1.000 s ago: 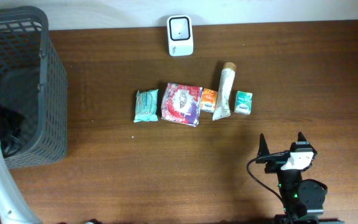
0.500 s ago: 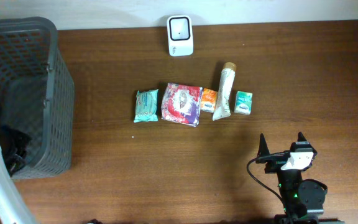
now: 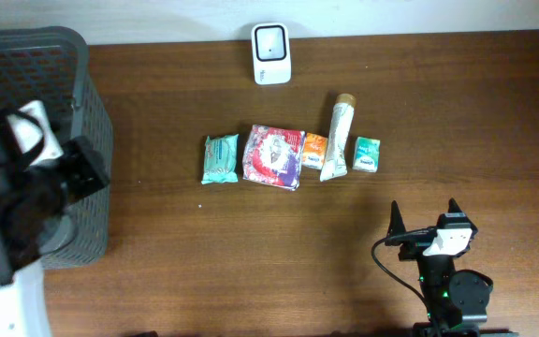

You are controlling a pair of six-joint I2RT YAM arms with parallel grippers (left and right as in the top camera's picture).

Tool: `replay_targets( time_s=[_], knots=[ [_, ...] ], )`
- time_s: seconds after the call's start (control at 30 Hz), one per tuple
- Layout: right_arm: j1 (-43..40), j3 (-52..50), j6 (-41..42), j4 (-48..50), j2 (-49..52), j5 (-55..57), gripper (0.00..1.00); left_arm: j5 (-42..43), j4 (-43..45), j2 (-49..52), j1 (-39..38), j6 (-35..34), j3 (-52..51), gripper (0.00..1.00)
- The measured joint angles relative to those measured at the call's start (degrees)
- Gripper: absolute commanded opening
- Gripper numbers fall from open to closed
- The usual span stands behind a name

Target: Scan the item barcode

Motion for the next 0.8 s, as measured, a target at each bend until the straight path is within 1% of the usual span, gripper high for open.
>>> replay_targets(
  time_s=[0.03,0.07,0.1,0.13,0.23,0.3,0.47,0.5,0.6,0.7,0.8],
  knots=[
    [0.0,0.0,0.0,0.0,0.0,0.0,0.99,-4.59,-1.22,2.93,-3.19,0.46,-0.76,0.0],
    [0.0,0.0,-0.02,0.0,0.0,0.0,0.99,-8.52,-1.51,5.18,-4.59,0.63,-1.05,0.0],
    [0.0,0.0,0.0,0.0,0.0,0.0,0.98,-10.93,-1.6,6.51,-5.05,0.72,-1.09,0.0],
    [0.0,0.0,0.04,0.0,0.0,0.0,0.99,-15.96,-1.79,9.11,-5.22,0.83,-1.11,0.0],
    [0.0,0.0,-0.02,0.0,0.0,0.0,0.98,-24.0,-0.59,12.41,-5.22,0.85,-1.16,0.0],
    [0.0,0.0,0.02,0.0,0.0,0.0,0.99,-26.12,2.23,13.64,-5.22,0.9,-1.16,0.0],
    [0.0,0.0,0.0,0.0,0.0,0.0,0.99,-26.47,9.14,20.37,-5.77,2.32,-1.16,0.0],
    [0.0,0.0,0.0,0.0,0.0,0.0,0.98,-27.82,9.86,20.68,-5.86,2.51,-1.16,0.0],
    [0.0,0.0,-0.02,0.0,0.0,0.0,0.99,-32.33,10.29,20.68,-5.7,2.58,-1.16,0.0],
    [0.0,0.0,-0.02,0.0,0.0,0.0,0.99,-34.23,9.05,20.68,-5.25,2.64,-1.16,0.0],
    [0.0,0.0,0.0,0.0,0.0,0.0,0.98,-37.86,8.26,20.68,-5.09,2.75,-1.16,0.0]
  ],
)
